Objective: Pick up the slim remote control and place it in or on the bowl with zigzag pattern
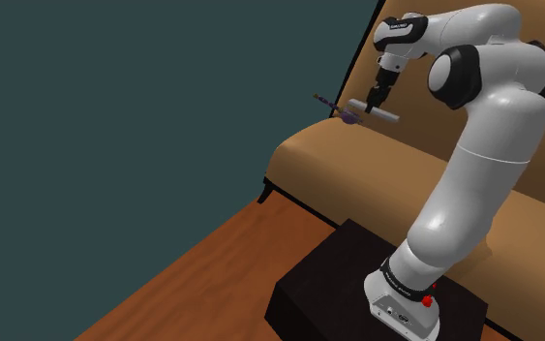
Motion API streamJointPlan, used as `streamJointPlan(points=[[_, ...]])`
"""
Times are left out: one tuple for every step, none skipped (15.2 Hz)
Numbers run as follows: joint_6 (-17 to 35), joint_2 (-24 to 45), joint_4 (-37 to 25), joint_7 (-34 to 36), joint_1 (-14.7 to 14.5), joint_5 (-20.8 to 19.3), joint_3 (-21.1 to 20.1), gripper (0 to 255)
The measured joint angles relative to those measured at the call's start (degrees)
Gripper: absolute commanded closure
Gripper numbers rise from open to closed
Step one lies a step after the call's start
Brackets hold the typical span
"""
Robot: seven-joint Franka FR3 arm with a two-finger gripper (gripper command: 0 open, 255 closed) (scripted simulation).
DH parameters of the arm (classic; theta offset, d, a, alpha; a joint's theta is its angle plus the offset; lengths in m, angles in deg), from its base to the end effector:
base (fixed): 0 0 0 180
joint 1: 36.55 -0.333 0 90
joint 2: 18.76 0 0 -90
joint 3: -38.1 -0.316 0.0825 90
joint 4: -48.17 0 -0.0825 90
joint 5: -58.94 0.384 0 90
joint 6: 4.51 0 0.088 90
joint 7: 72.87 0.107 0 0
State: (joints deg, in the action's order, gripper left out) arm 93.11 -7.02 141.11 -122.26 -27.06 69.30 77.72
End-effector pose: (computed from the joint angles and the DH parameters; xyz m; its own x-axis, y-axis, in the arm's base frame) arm 0.4309 -0.4252 0.5169 0.9997 -0.0199 -0.0135 -0.0210 -0.9959 -0.0876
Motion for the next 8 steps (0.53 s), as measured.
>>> streamJointPlan(points=[[-0.03, -0.66, 0.52, -0.28, 0.07, -0.41, 0.21, 255], [0.17, -1.61, 1.52, -0.80, 0.25, -1.01, 0.58, 255], [0.41, -2.68, 2.65, -1.44, 0.49, -1.70, 1.01, 255], [0.60, -3.61, 3.57, -1.84, 0.64, -2.32, 1.34, 255], [1.09, -4.49, 4.80, -2.75, 1.06, -2.91, 1.82, 255], [1.39, -6.53, 6.71, -3.17, 1.14, -4.25, 2.31, 255], [1.58, -6.89, 7.18, -4.28, 1.79, -4.56, 2.89, 255], [1.65, -7.95, 8.12, -5.11, 2.21, -5.34, 3.40, 255]])
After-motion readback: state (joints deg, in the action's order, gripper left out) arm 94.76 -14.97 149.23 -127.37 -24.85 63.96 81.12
